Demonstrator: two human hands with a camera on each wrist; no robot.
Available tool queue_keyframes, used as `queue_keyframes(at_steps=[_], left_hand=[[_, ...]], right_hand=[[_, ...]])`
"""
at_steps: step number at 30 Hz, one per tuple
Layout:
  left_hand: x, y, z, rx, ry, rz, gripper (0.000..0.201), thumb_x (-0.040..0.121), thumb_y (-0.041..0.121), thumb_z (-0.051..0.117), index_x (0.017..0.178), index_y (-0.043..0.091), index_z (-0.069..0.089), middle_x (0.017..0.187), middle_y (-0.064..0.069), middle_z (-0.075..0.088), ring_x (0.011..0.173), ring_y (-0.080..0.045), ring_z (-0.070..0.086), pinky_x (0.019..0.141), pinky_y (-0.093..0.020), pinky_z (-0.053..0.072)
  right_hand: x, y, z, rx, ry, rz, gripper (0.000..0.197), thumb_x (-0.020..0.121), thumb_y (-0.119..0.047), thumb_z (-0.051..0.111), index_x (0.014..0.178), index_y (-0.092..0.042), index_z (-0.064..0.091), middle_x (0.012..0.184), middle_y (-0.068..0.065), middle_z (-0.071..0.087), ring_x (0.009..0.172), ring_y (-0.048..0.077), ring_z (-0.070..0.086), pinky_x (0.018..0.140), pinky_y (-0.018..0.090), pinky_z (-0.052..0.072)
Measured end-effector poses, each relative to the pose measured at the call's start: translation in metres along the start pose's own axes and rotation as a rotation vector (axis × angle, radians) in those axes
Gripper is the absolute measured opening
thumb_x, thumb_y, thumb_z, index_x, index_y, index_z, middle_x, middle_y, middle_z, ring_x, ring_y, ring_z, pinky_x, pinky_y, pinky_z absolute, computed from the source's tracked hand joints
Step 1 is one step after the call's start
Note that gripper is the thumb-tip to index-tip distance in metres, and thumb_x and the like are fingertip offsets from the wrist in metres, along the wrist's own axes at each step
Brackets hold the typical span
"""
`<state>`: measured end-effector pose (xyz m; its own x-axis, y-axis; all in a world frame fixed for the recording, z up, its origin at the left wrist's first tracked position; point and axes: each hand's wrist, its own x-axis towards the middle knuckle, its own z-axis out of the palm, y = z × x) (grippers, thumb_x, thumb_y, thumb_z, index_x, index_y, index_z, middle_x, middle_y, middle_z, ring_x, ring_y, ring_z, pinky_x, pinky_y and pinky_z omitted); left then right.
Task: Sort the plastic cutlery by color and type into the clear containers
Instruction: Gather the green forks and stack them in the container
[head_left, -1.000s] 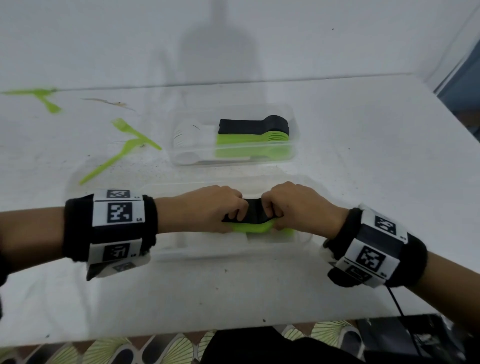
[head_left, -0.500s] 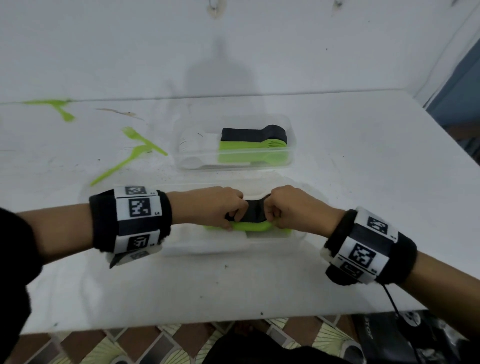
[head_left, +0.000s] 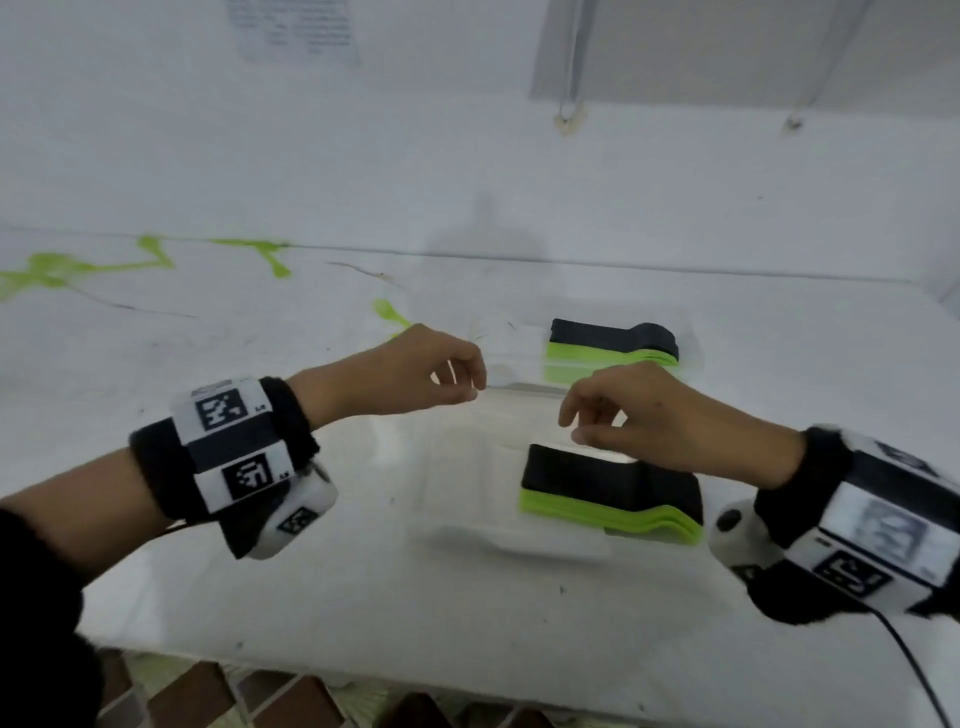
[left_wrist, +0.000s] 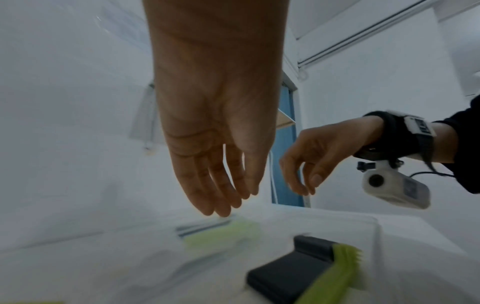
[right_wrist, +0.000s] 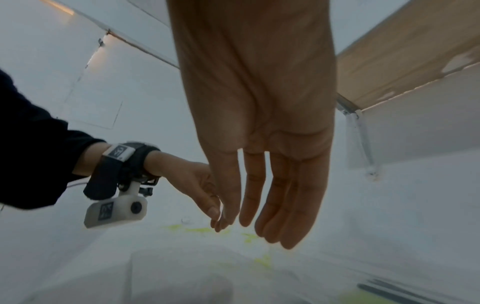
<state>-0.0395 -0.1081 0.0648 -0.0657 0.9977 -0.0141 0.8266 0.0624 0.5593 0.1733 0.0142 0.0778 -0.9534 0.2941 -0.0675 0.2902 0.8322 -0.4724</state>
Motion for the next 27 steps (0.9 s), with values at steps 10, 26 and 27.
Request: queue_keyframes(at_steps=[10,26,27], left_hand=[[-0.035,-0.134,-0.088,-0.049,0.084,-0.042,0.006,0.086,0.01,0.063,0.091,0.013,0.066,0.074,0.01,0.063,0.065,0.001,0.06,0.064,-0.009,0.047],[0.0,-0.276,-0.122,-0.39,0.14,-0.258,0.006,0.089,0.01,0.06,0.095,0.011,0.062,0.082,0.002,0.059,0.073,-0.007,0.058,0.058,-0.012,0.051],[0.009,-0.277,-0.12,-0.4,0.155,-0.266,0.007,0.089,0.009,0.059,0.096,0.011,0.061,0.081,0.002,0.058,0.072,-0.006,0.057,0.057,-0.011,0.05]], right_hand=[[0.127,-0.087,0.016,0.048,0.061,0.122,0.009,0.084,-0.016,0.065,0.093,-0.016,0.068,0.078,-0.005,0.062,0.078,0.018,0.064,0.064,0.015,0.047],[0.313,-0.098,0.1,-0.17,-0.155,0.611,0.052,0.09,-0.037,0.058,0.126,0.0,0.048,0.125,0.018,0.056,0.111,0.032,0.057,0.085,0.033,0.047],[0.317,-0.094,0.107,-0.19,-0.153,0.622,0.054,0.089,-0.039,0.059,0.125,0.0,0.049,0.127,0.018,0.054,0.113,0.033,0.055,0.085,0.034,0.045]])
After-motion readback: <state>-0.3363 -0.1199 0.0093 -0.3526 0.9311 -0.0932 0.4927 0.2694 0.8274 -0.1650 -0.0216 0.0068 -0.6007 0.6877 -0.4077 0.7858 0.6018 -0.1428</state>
